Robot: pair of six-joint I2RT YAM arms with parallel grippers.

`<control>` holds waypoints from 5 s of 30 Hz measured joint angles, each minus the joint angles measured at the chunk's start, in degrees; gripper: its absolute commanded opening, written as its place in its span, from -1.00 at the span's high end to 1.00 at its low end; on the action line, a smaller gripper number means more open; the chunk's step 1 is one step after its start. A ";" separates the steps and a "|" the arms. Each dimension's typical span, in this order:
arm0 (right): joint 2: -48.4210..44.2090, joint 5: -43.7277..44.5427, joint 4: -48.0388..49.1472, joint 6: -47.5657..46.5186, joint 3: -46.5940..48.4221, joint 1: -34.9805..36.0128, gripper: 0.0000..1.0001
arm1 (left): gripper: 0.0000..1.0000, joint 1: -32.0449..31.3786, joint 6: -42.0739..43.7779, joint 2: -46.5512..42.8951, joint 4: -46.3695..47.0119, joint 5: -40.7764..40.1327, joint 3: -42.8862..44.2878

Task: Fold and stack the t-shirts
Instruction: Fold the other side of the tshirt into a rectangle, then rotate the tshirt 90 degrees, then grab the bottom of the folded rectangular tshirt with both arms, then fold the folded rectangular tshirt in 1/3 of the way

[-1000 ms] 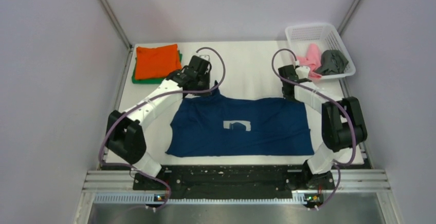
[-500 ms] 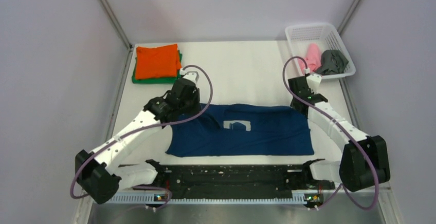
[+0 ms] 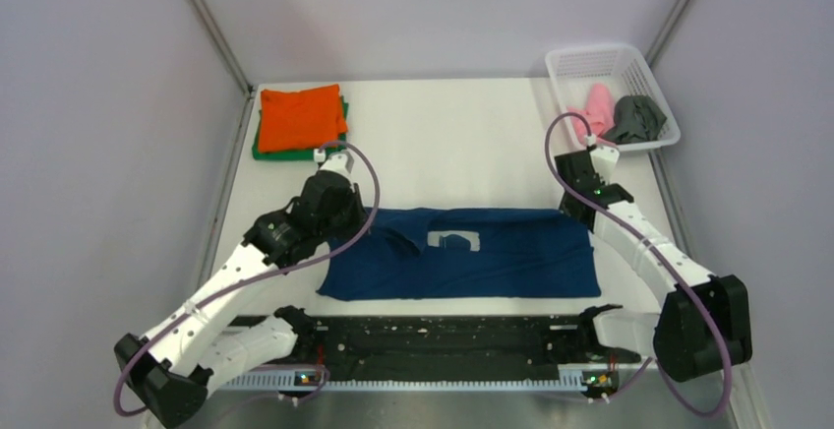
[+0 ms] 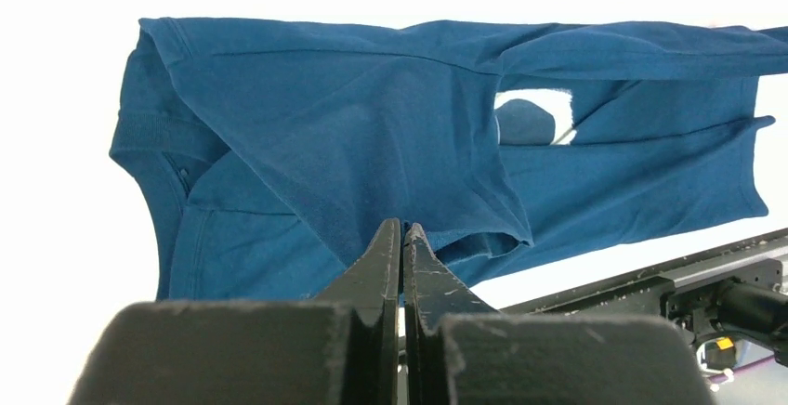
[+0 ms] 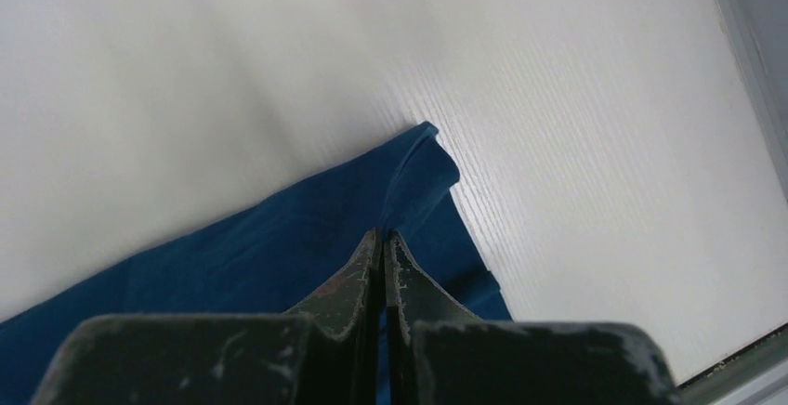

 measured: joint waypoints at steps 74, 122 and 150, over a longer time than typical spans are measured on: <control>-29.83 -29.40 9.88 23.10 -19.41 38.36 -0.97 | -0.99 11.39 -35.26 106.79 45.42 26.16 85.72; -31.67 -25.46 2.47 35.76 -31.56 38.29 0.98 | 1.00 -23.50 -32.52 24.76 33.53 10.47 -21.81; -38.40 -32.96 -3.26 32.37 -24.44 38.21 1.00 | 1.00 -33.57 -31.32 15.37 25.81 -4.02 -13.57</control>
